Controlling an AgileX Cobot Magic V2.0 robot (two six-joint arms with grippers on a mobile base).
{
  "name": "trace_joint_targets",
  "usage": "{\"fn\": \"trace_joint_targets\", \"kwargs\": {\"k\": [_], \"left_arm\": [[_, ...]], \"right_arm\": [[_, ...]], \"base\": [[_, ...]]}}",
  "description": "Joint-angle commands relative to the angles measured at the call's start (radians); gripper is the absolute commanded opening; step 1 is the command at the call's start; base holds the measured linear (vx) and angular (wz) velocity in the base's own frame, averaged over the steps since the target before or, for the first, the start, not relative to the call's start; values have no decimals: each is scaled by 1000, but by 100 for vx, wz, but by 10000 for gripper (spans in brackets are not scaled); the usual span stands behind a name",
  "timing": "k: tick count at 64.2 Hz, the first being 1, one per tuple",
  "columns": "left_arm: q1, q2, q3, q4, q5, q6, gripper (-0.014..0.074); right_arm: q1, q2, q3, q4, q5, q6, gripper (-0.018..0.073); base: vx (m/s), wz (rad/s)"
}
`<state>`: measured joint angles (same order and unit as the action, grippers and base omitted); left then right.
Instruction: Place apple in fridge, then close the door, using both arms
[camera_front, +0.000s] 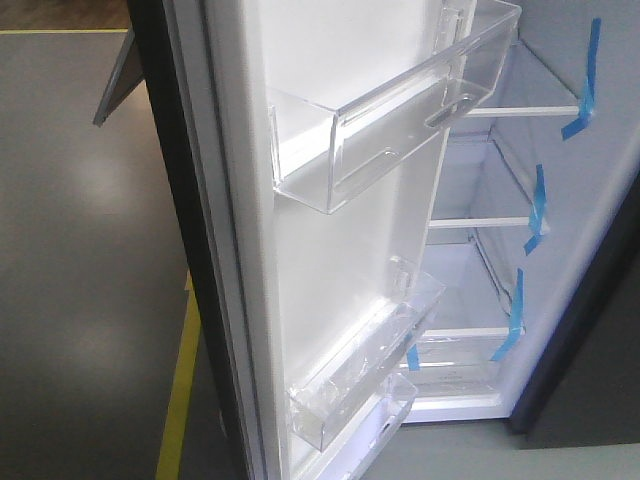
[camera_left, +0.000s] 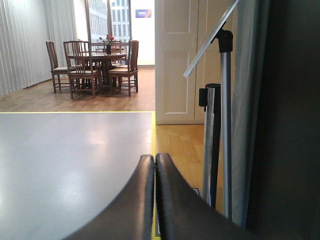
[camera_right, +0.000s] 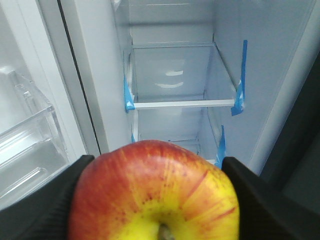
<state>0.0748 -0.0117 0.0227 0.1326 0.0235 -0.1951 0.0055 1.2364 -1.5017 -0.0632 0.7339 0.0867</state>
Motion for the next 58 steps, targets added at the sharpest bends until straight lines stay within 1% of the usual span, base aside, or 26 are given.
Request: {"fn": "trace_joint_targets", "kwargs": {"k": [1,11,17,20,21,25,26,27,28,34,35,37,41,43,48,51,58], "left_arm": [[-5,-6,28,0,-75,0,-6],[-5,-6,28,0,-75,0,-6],[-5,-6,28,0,-75,0,-6],[-5,-6,28,0,-75,0,-6],[-5,-6,28,0,-75,0,-6],[-5,-6,28,0,-75,0,-6],[-5,-6,28,0,-75,0,-6],[-5,-6,28,0,-75,0,-6],[-5,-6,28,0,-75,0,-6],[-5,-6,28,0,-75,0,-6],[-5,-6,28,0,-75,0,-6],[-5,-6,28,0,-75,0,-6],[-5,-6,28,0,-75,0,-6],[-5,-6,28,0,-75,0,-6],[-5,-6,28,0,-75,0,-6],[-5,-6,28,0,-75,0,-6],[-5,-6,28,0,-75,0,-6]], "right_arm": [[-4,-26,-32,-11,-83,-2,-9],[-4,-26,-32,-2,-110,1,-9],[-4,-32,-33,53,-184,-21,-9],[-2,-35,-33,130,-229,-61,-8],[-2,-35,-34,175,-252,-78,-8],[-2,-29,-48,313,-290,-190,-8],[-2,-25,-54,371,-292,-222,-8],[-2,-21,-65,410,-292,-258,-8],[-2,-13,-73,469,-290,-313,-8],[-2,39,-136,717,-258,-564,-8],[-2,54,-152,779,-243,-624,-8],[-2,76,-181,877,-219,-699,-8],[-2,139,-230,1033,-150,-840,-8],[-2,165,-251,1086,-111,-899,-8],[-2,236,-301,1196,-46,-981,-6],[-2,279,-323,1221,-19,-1003,-5],[-2,358,-374,1238,56,-1003,-1]], "base": [[0,0],[0,0],[0,0],[0,0],[0,0],[0,0],[0,0],[0,0],[0,0],[0,0],[0,0],[0,0],[0,0],[0,0],[0,0],[0,0],[0,0]]}}
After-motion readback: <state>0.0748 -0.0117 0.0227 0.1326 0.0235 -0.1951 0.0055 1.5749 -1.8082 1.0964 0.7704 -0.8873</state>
